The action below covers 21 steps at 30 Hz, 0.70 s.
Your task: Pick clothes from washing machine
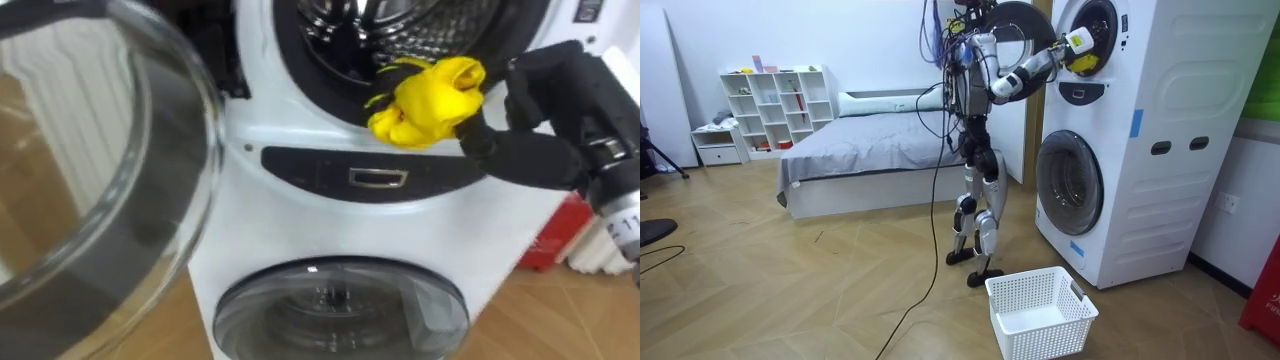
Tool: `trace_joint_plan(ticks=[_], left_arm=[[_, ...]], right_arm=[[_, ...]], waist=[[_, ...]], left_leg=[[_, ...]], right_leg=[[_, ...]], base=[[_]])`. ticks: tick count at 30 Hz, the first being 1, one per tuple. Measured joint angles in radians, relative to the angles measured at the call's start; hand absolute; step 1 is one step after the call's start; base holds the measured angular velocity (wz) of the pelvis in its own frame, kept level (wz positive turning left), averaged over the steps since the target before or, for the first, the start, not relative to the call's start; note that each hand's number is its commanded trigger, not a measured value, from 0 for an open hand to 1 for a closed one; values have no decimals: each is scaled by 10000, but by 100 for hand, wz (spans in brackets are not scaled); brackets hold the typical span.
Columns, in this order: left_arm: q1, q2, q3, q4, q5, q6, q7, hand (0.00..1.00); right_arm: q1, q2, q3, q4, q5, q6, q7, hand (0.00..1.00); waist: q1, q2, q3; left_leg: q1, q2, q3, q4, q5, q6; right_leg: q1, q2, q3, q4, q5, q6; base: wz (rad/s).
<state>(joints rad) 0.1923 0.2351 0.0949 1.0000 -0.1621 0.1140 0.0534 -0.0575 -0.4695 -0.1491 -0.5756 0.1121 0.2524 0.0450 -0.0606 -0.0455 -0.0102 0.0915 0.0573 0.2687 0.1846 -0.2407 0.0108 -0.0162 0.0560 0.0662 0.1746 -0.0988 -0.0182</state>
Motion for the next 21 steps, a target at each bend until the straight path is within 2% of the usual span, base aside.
trace_joint_plan(ticks=[4, 6, 8, 9, 13, 14, 15, 16, 17, 19, 21], left_arm=[[100, 10, -2, -197, 4, -171, 5, 0], [179, 32, -4, -10, -3, -487, 7, 0], [196, 47, -17, 251, -8, -694, 28, 0], [215, 55, -9, 522, 4, -850, 30, 0], [538, 85, 39, 901, 296, -938, 31, 0], [584, 115, 74, 1125, 392, -989, 31, 0], [589, 121, 82, 1341, 389, -996, 32, 0], [605, 120, 74, 1420, 389, -998, 32, 0], [613, 121, 54, 1600, 391, -994, 33, 0], [643, 127, 57, 1602, 467, -956, 32, 0], [676, 143, 62, 1577, 476, -964, 32, 0]], right_arm=[[538, 0, -212, -98, 167, -72, 10, 100], [695, -3, -420, -104, 281, -141, -7, 100], [812, -4, -641, -95, 189, -355, -79, 100], [1037, -4, -851, -95, 113, -592, -201, 100], [1651, 2, -1507, 112, 72, -1103, -428, 100], [2051, 26, -1744, 262, 37, -1286, -500, 100], [2430, 136, -1879, 473, 10, -1369, -590, 100], [2585, 194, -1914, 607, 19, -1375, -636, 100], [2880, 306, -1978, 832, 84, -1374, -696, 100], [3212, 540, -2218, 1255, 222, -1361, -702, 100], [3220, 591, -2424, 1321, 230, -1300, -723, 100]], waist=[[-240, 2, 1], [-372, 19, 29], [-546, 30, 43], [-556, 22, 56], [-743, -130, 134], [-754, -155, 165], [-777, -242, 112], [-819, -237, 117], [-912, -313, 80], [-1123, -304, 81], [-1246, -281, 90]], left_leg=[[13, -11, 74, 13, -24, 27], [40, -5, 235, 12, -43, 33], [44, -5, 292, 26, -61, 45], [58, 3, 335, 26, -72, 34], [54, 43, 716, 35, -162, 24], [46, 47, 818, 54, -165, 24], [52, 57, 885, 88, -194, 29], [47, 60, 906, 138, -215, 37], [46, 65, 984, 206, -244, 53], [20, 87, 1157, 174, -257, 78], [12, 68, 1426, 149, -273, 107]], right_leg=[[-69, 3, 91, 89, 0, 1], [-120, 19, 130, 160, 0, 1], [-176, 28, 153, 220, 0, 1], [-222, 54, 151, 314, 0, 2], [-373, 151, 480, 466, -1, 1], [-405, 170, 574, 460, 11, -17], [-423, 192, 666, 461, 15, -25], [-436, 197, 694, 468, 16, -26], [-475, 198, 737, 493, 18, -24], [-735, 188, 874, 647, 18, 7], [-895, 220, 985, 825, 1, 31]], base=[[-11], [-19], [-14], [-20], [-29], [-26], [-22], [-19], [-17], [-25], [-36]])
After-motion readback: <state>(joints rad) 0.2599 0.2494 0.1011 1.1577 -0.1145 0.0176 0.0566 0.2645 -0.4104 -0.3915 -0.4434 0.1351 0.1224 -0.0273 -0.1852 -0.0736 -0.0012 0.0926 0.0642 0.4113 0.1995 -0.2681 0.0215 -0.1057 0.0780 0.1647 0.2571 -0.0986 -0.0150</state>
